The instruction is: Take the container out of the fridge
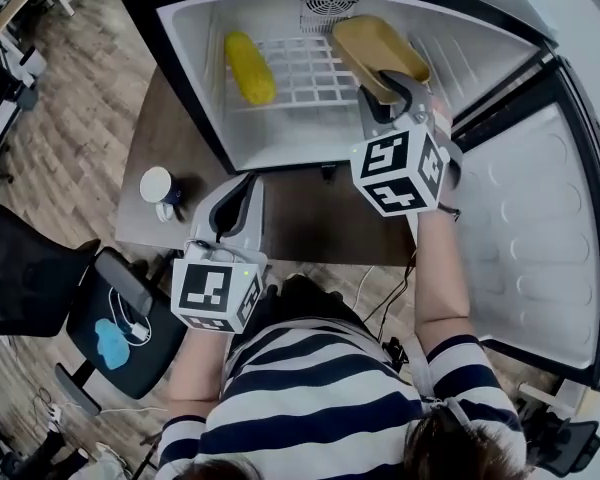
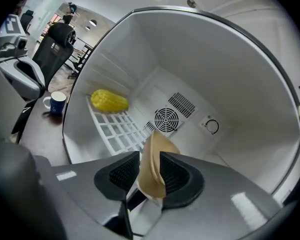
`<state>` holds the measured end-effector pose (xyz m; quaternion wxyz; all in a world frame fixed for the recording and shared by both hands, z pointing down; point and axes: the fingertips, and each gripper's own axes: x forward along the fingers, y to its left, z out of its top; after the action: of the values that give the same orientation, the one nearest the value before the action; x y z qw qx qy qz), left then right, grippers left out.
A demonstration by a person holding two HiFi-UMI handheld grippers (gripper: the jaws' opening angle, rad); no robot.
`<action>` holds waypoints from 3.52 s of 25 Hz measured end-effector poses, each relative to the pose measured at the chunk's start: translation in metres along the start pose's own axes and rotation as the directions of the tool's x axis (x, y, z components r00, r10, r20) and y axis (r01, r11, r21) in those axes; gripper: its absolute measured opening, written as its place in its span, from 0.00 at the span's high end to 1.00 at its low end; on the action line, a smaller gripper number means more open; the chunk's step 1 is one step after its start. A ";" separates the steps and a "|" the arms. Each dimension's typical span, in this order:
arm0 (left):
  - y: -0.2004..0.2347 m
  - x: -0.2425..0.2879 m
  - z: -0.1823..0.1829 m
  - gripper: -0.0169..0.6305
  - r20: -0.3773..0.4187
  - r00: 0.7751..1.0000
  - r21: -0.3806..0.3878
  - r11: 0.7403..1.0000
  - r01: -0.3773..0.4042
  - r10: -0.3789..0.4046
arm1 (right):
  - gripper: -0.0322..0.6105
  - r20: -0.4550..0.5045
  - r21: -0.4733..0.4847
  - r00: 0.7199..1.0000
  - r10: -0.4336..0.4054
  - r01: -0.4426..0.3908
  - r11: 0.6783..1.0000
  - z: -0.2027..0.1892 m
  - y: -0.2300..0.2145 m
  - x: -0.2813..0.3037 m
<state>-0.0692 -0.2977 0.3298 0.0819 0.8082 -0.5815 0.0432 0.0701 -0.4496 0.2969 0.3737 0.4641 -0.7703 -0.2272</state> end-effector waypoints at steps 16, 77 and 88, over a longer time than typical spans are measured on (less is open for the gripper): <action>0.000 0.026 0.003 0.97 0.025 0.999 0.004 1.000 -0.020 0.020 | 0.87 -0.094 -0.090 0.995 0.039 -0.047 0.995 -0.013 0.004 0.018; 0.076 -0.165 -0.037 0.97 0.001 0.992 -0.057 0.990 -0.128 0.129 | 0.92 0.071 0.157 0.951 0.302 -0.310 0.938 0.028 0.219 -0.180; 0.101 -0.181 -0.052 0.97 -0.007 0.976 -0.088 0.972 -0.219 0.219 | 0.92 0.139 0.167 0.897 0.420 -0.440 0.883 0.043 0.279 -0.194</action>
<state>-0.2214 -0.1502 0.3595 0.1112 0.7349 -0.6685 0.0252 -0.0591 -0.1476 0.3936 0.3292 0.3038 -0.8900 -0.0852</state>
